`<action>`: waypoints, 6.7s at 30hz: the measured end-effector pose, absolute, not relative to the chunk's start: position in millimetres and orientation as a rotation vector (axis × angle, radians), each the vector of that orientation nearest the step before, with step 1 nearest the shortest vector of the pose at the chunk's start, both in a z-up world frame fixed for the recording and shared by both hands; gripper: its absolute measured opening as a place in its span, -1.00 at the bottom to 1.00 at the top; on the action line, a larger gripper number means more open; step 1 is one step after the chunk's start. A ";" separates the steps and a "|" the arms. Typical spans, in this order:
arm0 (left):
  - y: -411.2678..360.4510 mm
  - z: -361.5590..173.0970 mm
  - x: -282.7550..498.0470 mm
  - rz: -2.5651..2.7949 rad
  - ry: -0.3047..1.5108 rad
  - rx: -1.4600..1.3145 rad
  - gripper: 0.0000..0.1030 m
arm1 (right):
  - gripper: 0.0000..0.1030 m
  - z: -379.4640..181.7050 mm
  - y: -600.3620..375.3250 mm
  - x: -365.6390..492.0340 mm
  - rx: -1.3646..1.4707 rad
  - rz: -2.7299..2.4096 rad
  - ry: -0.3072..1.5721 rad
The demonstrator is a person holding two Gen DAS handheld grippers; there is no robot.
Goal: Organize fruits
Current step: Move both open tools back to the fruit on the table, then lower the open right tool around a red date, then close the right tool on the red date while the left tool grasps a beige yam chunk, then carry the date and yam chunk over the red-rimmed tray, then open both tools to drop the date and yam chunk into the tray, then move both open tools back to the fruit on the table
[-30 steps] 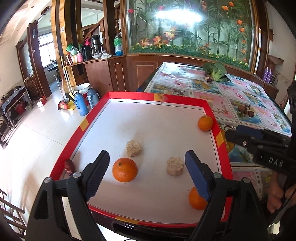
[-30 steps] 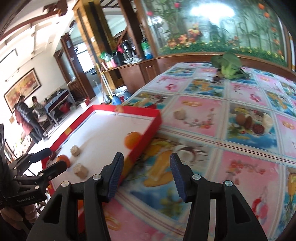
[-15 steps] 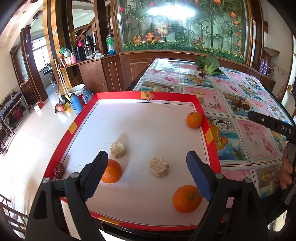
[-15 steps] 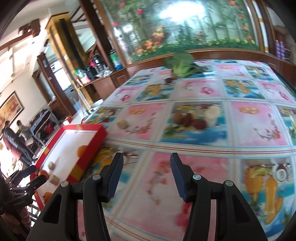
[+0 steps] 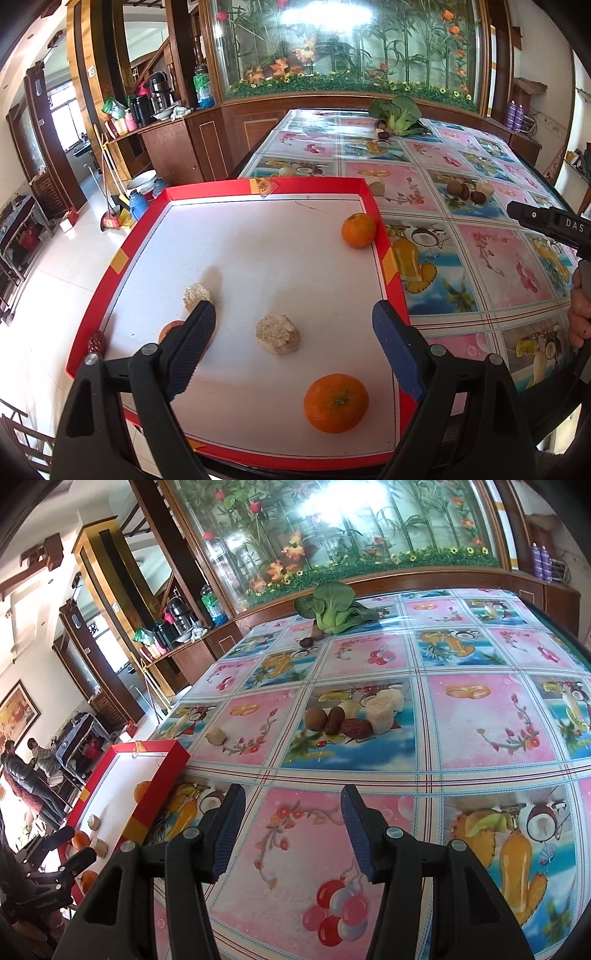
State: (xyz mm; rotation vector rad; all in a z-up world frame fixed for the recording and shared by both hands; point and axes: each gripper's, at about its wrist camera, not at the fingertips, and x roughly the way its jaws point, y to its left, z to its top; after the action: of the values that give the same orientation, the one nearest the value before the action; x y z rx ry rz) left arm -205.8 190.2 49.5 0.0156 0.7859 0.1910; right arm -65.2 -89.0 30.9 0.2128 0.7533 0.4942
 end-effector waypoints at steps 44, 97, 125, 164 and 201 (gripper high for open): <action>121.0 53.5 -4.9 0.076 0.952 0.211 0.69 | -0.47 8.9 -84.6 31.3 0.025 0.393 0.880; 67.3 32.7 -101.4 -0.202 0.984 -0.114 -0.46 | -0.48 33.6 -104.8 -4.8 0.045 0.495 0.692; 196.4 94.1 -194.2 0.015 0.697 -0.217 -0.46 | -0.49 58.4 -25.7 -68.7 0.147 0.650 0.623; 280.2 52.6 -221.4 0.337 0.724 -0.147 -0.45 | -0.48 29.0 136.4 -164.6 -0.210 0.952 0.720; 266.4 50.8 -215.9 0.393 0.770 -0.122 0.55 | 0.12 50.1 48.6 -106.5 0.004 0.762 0.691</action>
State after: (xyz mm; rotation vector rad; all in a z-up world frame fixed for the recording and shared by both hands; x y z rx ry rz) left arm -215.9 266.4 50.8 -0.1215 0.7700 0.3929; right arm -106.5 48.6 50.1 0.0041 0.6910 0.7616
